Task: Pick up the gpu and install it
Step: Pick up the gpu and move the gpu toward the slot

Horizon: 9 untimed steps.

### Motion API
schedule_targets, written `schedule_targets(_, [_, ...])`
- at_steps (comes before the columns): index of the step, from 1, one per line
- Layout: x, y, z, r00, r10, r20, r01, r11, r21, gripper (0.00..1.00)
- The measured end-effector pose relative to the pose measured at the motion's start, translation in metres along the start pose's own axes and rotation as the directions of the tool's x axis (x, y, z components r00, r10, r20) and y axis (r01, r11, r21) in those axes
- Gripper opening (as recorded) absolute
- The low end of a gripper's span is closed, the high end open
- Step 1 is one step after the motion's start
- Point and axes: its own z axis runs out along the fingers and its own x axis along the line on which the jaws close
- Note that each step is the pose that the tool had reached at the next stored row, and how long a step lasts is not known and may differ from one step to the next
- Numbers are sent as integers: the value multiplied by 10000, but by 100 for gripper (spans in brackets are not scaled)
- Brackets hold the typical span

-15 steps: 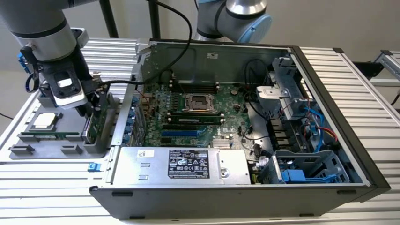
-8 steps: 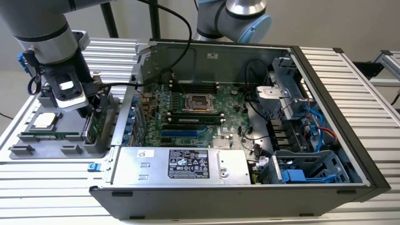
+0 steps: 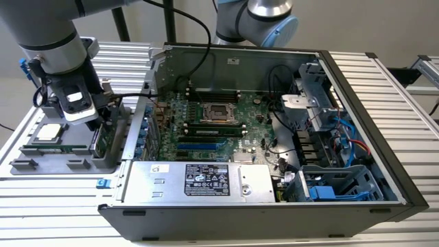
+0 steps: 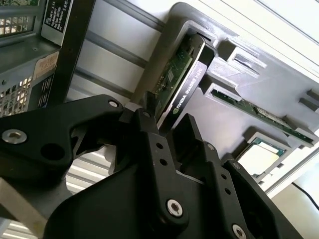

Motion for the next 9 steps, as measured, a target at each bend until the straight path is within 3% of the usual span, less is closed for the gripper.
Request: schedule_targets(9, [1,2,44,9999,-135,-5,135,9999,-3,100])
